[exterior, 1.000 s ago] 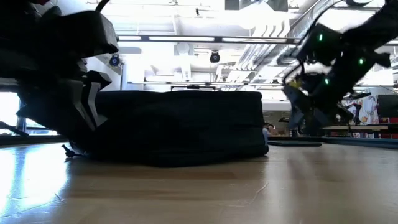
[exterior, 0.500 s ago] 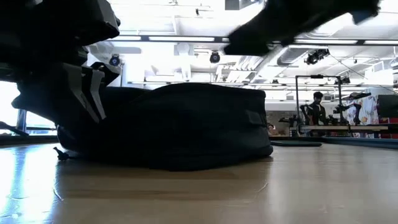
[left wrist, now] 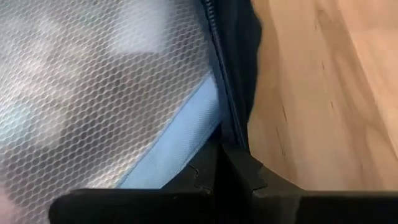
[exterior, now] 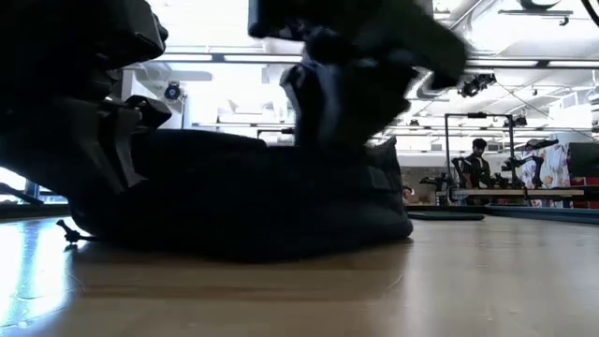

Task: Unpack backpack
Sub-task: Remove the blue zipper bag from the black backpack

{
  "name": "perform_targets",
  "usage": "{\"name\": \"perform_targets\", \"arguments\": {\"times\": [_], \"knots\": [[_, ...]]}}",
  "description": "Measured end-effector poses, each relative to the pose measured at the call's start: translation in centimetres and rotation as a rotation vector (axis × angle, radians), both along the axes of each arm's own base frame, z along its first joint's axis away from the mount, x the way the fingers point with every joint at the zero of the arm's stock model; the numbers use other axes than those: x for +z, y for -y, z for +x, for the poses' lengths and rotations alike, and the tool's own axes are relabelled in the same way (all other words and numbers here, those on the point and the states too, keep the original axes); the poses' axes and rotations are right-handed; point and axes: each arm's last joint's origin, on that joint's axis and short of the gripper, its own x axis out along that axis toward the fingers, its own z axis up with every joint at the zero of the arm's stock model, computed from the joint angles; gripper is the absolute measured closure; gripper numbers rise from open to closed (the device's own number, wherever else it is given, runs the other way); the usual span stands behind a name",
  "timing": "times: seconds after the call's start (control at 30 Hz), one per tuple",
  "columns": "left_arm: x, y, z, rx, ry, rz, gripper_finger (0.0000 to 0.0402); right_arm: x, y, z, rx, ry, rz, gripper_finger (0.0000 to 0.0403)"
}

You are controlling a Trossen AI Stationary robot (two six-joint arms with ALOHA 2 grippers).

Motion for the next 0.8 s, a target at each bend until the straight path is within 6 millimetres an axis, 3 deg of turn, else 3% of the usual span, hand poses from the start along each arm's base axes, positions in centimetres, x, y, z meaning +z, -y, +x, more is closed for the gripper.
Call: {"name": "perform_targets", "arguments": {"times": [0.1, 0.37, 0.53, 0.7, 0.8], "knots": [[-0.1, -0.1, -0.1, 0.009, -0.009, 0.002, 0.0402, -1.3, -1.8, -0.6, 0.035, -0.031, -0.059, 0.0230], [-0.1, -0.1, -0.1, 0.008, -0.016, 0.004, 0.0402, -2.8, -4.7, -1.0, 0.123, 0.186, -0.197, 0.0241], [-0.1, -0.1, -0.1, 0.009, -0.018, 0.009, 0.0402, -4.1, -3.8, -0.6, 0.125, 0.284, -0.281, 0.0238], [-0.1, -0.1, -0.1, 0.013, -0.008, 0.010, 0.0402, -4.8, -1.8, -0.5, -0.019, 0.348, -0.506, 0.0238], [-0.1, -0.1, -0.1, 0.005, -0.007, 0.014, 0.0402, -4.6, -0.8, 0.1, -0.063, 0.371, -0.557, 0.0238]]}}
